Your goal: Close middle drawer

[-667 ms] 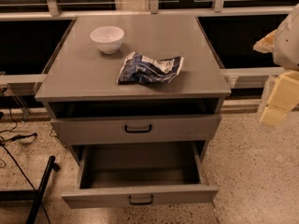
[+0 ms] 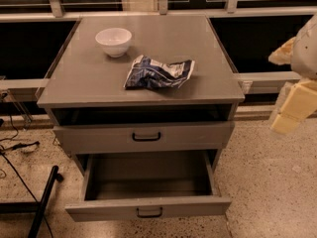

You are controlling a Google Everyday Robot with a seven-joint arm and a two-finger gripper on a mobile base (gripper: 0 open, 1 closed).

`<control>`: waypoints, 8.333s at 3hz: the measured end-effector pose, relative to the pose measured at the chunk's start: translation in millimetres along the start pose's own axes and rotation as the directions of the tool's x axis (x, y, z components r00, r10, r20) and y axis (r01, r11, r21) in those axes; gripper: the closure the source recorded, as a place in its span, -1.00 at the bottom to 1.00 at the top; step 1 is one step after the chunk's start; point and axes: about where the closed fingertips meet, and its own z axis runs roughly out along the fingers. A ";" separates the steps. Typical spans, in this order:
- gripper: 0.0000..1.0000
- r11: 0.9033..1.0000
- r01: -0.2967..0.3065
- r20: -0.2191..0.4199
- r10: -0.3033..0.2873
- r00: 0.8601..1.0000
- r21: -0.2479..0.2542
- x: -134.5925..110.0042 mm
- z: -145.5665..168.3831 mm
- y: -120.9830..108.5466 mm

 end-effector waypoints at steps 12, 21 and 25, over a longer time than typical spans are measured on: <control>1.00 0.958 -0.210 0.436 0.277 0.856 -0.195 24.2 316.7 183.0; 1.00 0.998 -0.023 0.379 0.041 0.925 -0.051 88.2 534.9 174.8; 1.00 0.999 -0.002 0.430 0.023 0.902 -0.048 66.1 586.2 156.2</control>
Offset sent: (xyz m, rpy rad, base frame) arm -0.0293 0.0251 -0.1549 0.4016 0.0226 -0.0670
